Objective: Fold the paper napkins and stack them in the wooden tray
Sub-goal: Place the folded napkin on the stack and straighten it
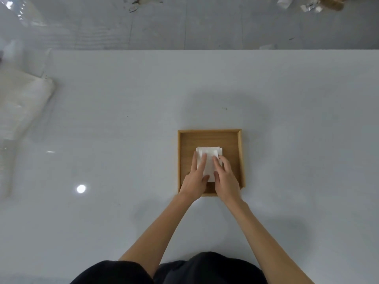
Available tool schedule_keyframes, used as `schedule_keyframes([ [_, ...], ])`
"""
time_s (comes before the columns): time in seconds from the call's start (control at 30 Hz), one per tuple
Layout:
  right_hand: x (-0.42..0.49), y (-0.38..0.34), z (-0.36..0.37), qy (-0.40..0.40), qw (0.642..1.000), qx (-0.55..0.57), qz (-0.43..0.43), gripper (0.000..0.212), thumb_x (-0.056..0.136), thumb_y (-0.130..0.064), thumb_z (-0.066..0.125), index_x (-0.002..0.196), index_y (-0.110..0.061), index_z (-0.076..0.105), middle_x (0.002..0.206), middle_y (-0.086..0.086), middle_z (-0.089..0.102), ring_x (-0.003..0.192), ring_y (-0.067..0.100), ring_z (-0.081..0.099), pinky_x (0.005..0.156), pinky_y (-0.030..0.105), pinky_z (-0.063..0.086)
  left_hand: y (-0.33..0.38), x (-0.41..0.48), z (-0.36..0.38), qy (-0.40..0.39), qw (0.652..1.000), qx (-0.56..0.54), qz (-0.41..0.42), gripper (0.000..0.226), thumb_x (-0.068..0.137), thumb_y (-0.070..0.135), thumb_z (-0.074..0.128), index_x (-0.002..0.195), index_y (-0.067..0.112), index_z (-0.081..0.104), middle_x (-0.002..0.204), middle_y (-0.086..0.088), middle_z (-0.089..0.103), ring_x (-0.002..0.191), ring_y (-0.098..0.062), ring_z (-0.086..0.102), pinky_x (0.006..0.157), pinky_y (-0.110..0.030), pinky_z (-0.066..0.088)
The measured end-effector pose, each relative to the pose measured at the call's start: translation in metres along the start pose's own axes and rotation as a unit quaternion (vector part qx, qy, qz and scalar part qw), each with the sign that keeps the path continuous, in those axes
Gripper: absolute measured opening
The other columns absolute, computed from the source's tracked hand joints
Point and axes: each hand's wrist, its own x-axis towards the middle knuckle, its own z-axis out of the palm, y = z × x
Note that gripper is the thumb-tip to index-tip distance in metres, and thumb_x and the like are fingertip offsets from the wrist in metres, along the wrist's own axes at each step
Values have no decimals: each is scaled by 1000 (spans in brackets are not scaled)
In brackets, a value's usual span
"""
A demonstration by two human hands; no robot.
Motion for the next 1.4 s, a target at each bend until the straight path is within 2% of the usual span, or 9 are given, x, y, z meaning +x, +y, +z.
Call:
schedule_keyframes([
  [0.13,-1,-2,0,-1,998,-42,40,61,103,-16,45,157,-28,21,157,8,23,124,25,55,79,39,58,2,5,3,12,999,39,-28,77,104,20,47,158,35,-5,168,-9,-9,121,-44,58,92,-49,55],
  [0.43,0,-3,1,-4,996,-66,60,64,105,-25,41,158,-35,8,149,12,25,112,24,59,73,34,57,-3,7,4,30,996,74,-30,71,106,29,42,158,36,-6,165,-8,-4,104,-38,64,82,-47,58],
  [0.63,10,-5,-1,-20,994,-49,92,61,106,-28,38,155,-44,5,147,9,22,106,26,61,76,42,59,7,10,3,26,993,100,-60,81,105,25,43,156,28,-20,163,-8,-5,72,-29,55,62,-38,48],
  [0.73,14,-9,-5,-12,993,18,114,58,105,-32,41,155,-44,15,141,7,30,108,23,58,82,39,56,16,9,1,68,991,88,-79,74,105,30,39,158,23,-13,159,-8,12,80,-31,59,64,-40,49],
  [0.83,15,-10,-6,72,983,83,148,53,104,-32,42,156,-31,28,138,7,44,124,22,48,103,40,46,24,10,0,178,978,66,-86,62,104,32,41,157,14,14,140,-13,43,107,-30,59,82,-39,54],
  [0.9,20,-11,-8,66,971,126,194,51,105,-31,39,155,-21,32,146,7,42,136,24,39,113,42,37,25,16,-1,209,972,26,-102,51,105,29,43,150,10,31,133,-13,51,113,-28,55,92,-36,48],
  [1.03,26,-18,-13,34,964,179,192,47,106,-27,40,151,-14,40,146,8,40,136,25,35,112,34,30,28,24,-2,176,975,-70,-120,38,105,24,42,140,9,45,133,-12,48,118,-26,50,96,-34,44],
  [1.27,28,-27,-8,39,957,200,207,48,106,-34,38,149,-14,41,145,8,37,133,24,36,113,38,35,28,26,-1,195,962,-140,-128,40,102,22,47,140,11,47,130,-10,47,120,-27,50,100,-37,45],
  [1.4,25,-29,-8,61,939,231,248,53,107,-40,32,154,-17,33,152,5,32,139,23,28,114,38,26,26,29,-3,209,945,-197,-157,47,103,24,45,148,12,41,135,-10,45,124,-25,47,108,-36,41],
])
